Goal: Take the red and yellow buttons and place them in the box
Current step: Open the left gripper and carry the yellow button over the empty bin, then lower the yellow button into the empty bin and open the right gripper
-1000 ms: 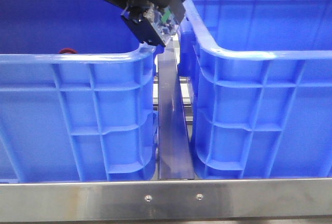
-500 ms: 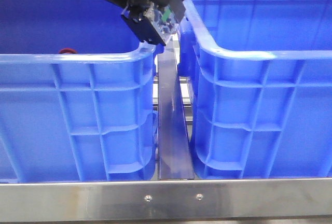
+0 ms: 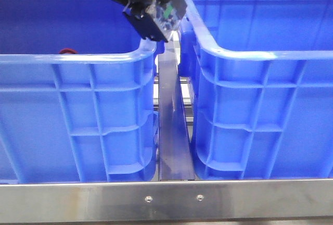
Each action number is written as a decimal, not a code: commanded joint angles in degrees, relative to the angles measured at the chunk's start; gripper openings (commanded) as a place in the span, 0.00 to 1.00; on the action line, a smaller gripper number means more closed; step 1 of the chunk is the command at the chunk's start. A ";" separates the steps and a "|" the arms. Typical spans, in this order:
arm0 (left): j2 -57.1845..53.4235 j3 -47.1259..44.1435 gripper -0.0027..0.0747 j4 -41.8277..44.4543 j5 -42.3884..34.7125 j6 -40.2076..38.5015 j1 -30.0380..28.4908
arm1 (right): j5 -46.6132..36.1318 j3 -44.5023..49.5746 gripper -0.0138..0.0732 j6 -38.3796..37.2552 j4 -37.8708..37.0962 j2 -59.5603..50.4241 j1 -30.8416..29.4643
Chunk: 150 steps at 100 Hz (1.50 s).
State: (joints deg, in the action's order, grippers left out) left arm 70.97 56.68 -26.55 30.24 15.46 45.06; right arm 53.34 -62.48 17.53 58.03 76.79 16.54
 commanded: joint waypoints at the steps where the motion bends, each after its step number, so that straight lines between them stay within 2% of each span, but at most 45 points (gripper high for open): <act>1: -1.30 1.88 0.52 -1.46 -2.42 -0.07 0.35 | -1.23 -2.07 0.35 1.34 3.32 -3.02 -2.14; 6: -1.30 1.88 0.63 -1.46 -2.42 -0.07 0.35 | -1.30 -2.07 0.35 1.49 3.05 -3.64 -3.49; 11: -1.30 1.88 0.68 -1.46 -2.42 -0.07 0.35 | -1.44 -2.07 0.35 2.13 2.87 -4.25 -5.13; 25: -1.30 1.88 0.67 -1.46 -2.42 -0.07 0.35 | -2.45 -2.07 0.35 4.47 2.75 -5.92 -11.01; 38: -1.30 1.88 0.67 -1.46 -2.42 -0.07 0.35 | -4.39 -2.07 0.35 11.65 1.11 -6.53 -16.54; 48: -1.30 1.88 0.67 -1.46 -2.42 -0.07 0.35 | -7.15 -1.57 0.35 16.12 -3.12 -6.53 -18.94; 72: -1.30 1.88 0.67 -1.46 -3.01 -0.07 0.35 | -20.06 0.75 0.35 16.34 -10.93 -5.24 -19.13; 101: -1.30 1.88 0.67 -1.46 -3.01 -0.07 0.35 | -35.92 1.03 0.35 16.69 -11.22 0.68 -18.30; 120: -1.30 1.88 0.67 -1.46 -3.13 -0.07 0.35 | -47.60 1.03 0.35 19.94 -11.22 6.03 -18.18; 150: -1.30 1.88 0.67 -1.46 -4.19 -0.07 0.35 | -58.17 0.35 0.35 19.94 -11.22 14.40 -16.92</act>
State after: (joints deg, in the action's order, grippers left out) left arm 70.97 56.68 -26.55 29.96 15.46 45.06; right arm 0.82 -60.03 36.49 46.25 91.37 -0.66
